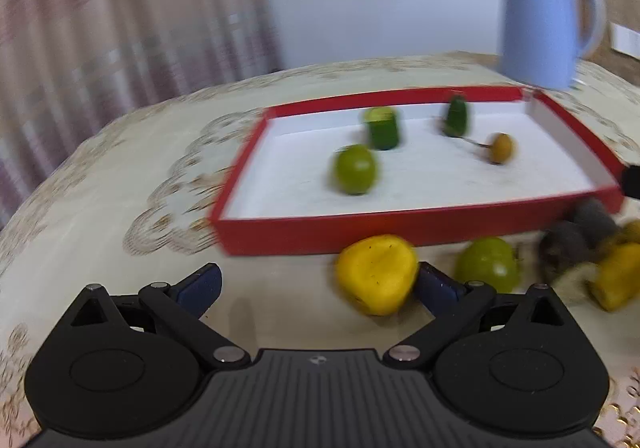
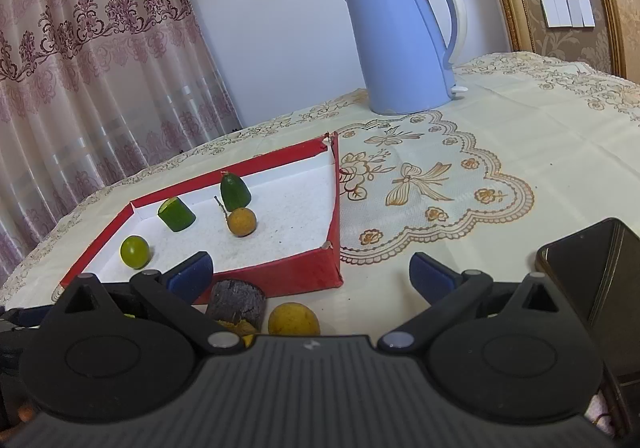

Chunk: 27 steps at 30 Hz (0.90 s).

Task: Organize fruits
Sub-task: 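Move the left gripper down toward the yellow lumpy fruit beside the tray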

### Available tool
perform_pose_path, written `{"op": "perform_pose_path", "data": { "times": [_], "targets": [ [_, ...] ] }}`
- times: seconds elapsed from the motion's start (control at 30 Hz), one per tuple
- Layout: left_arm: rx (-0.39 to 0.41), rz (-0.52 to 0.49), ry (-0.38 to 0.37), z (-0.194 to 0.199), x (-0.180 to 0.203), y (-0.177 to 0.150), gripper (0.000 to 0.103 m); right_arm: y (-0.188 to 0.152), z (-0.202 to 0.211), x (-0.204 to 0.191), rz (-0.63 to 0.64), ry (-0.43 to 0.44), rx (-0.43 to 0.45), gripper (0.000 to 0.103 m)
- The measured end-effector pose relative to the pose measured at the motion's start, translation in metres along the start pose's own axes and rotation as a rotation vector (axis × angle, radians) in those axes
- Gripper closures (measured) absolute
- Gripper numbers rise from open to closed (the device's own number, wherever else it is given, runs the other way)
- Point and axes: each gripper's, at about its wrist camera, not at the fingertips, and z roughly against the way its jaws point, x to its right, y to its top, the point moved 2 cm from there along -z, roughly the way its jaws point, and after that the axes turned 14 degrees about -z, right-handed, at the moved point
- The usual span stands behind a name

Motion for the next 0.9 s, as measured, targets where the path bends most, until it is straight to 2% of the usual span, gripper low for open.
{"op": "perform_pose_path", "data": {
  "times": [0.07,0.2,0.33,0.53,0.57,0.67,0.9],
  "targets": [
    [-0.011,0.039,0.018,-0.002,-0.009,-0.002,0.001,0.000,0.000,0.000,-0.001,0.000,0.000,0.000],
    [-0.001,0.061,-0.086,-0.004,-0.012,0.001,0.001,0.000,0.000,0.000,0.000,0.000,-0.001,0.000],
    [0.009,0.004,-0.117,-0.007,-0.001,0.003,0.002,0.000,0.000,0.001,-0.002,-0.001,-0.002,0.000],
    [0.005,0.059,-0.202,-0.010,-0.007,-0.001,0.000,0.001,0.000,0.002,-0.008,-0.002,-0.001,0.000],
    [0.003,0.061,-0.193,-0.010,-0.008,-0.001,0.000,0.001,0.000,0.002,-0.008,-0.003,0.000,0.000],
    [-0.019,0.097,-0.093,-0.010,-0.012,-0.003,0.000,0.001,0.000,0.003,-0.012,-0.003,0.002,0.000],
    [-0.010,0.087,-0.099,-0.007,-0.012,-0.003,0.003,0.002,0.000,0.004,-0.013,-0.001,0.001,0.000]
  ]
}}
